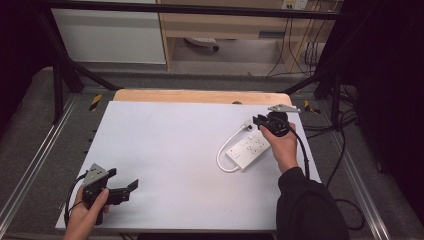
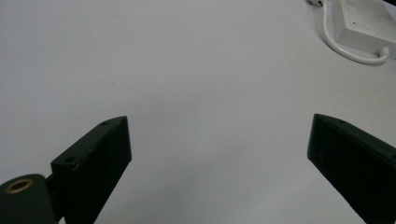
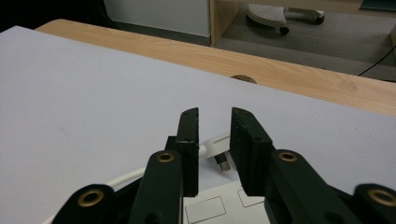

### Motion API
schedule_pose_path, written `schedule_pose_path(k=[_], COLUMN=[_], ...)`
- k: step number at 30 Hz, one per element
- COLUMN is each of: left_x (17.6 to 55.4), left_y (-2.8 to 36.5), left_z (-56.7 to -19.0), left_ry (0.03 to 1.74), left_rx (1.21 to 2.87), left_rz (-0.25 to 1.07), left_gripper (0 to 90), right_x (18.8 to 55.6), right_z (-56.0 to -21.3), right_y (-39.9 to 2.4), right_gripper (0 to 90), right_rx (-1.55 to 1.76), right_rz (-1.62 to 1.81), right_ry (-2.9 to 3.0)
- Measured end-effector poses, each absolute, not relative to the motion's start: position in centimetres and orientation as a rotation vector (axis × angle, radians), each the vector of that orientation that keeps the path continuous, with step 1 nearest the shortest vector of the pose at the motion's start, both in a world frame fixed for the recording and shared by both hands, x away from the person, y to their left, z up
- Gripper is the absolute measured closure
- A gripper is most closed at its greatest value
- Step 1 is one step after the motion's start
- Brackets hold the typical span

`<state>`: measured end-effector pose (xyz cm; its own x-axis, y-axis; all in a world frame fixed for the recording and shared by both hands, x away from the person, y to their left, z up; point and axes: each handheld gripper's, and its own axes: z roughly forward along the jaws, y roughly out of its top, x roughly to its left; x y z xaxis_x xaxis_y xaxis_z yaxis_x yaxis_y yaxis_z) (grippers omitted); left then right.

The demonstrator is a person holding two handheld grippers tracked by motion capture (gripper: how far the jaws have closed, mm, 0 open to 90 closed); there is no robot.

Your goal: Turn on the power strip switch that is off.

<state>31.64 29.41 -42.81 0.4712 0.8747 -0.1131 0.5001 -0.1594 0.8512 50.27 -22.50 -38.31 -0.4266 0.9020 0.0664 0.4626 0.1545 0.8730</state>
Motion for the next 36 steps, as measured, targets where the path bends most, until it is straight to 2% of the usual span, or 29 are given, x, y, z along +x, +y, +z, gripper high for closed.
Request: schedule_pose_path(k=[17,36], left_x=[31.7,31.7], left_y=[29.6,29.7], left_z=[-43.0,-43.0], left_ry=[1.184,1.190], left_rx=[1.815,1.822], left_rz=[0.520,0.519], left_gripper=[6.4,6.7], right_x=[50.2,49.9], right_z=[-39.7,-41.4], right_y=[-22.2,-22.9], right_gripper=[88.5,90.0], right_rx=[1.317,1.366], right_rz=[1.245,1.249], right_ry=[1.966,1.958])
